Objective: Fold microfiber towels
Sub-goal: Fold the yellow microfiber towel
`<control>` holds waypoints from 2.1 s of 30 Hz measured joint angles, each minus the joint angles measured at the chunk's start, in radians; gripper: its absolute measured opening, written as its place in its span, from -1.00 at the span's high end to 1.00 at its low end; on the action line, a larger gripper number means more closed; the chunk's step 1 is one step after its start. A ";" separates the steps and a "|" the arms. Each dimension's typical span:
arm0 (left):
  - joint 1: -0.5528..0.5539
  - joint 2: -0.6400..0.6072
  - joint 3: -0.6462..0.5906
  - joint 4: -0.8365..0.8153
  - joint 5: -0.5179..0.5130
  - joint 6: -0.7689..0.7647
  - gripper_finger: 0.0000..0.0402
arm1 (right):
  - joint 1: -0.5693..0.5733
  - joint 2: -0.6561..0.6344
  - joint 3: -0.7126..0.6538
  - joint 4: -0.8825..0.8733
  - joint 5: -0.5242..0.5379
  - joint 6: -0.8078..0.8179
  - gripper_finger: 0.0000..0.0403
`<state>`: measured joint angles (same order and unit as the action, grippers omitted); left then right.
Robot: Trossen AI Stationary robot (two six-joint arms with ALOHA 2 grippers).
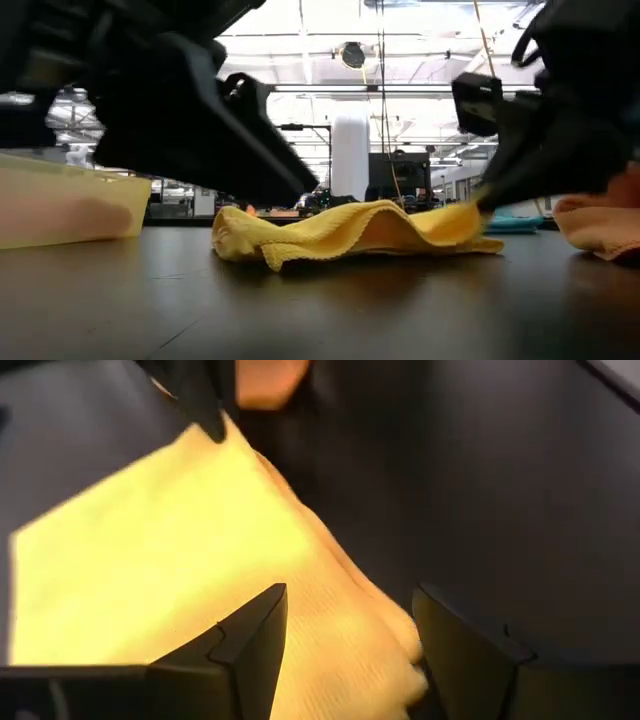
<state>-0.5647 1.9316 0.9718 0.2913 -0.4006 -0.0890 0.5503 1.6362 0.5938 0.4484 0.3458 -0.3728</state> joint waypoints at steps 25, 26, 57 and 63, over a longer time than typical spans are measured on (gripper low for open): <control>0.196 -0.001 0.000 0.294 -0.108 0.130 -0.09 | -0.171 -0.172 0.001 0.040 0.100 0.398 0.99; 0.202 -0.001 0.000 0.293 -0.108 0.121 -0.09 | -0.172 -0.172 0.001 0.041 0.100 0.398 0.99; 0.263 -0.001 0.001 0.309 -0.066 -0.003 -0.09 | -0.172 -0.172 0.001 0.106 0.158 0.463 0.99; 0.227 -0.001 0.001 0.225 -0.063 -0.060 -0.09 | -0.174 -0.172 0.001 0.100 0.166 0.466 0.99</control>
<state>-0.3376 1.9305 0.9726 0.5163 -0.4633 -0.1489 0.3763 1.4643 0.5947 0.5488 0.5122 0.0933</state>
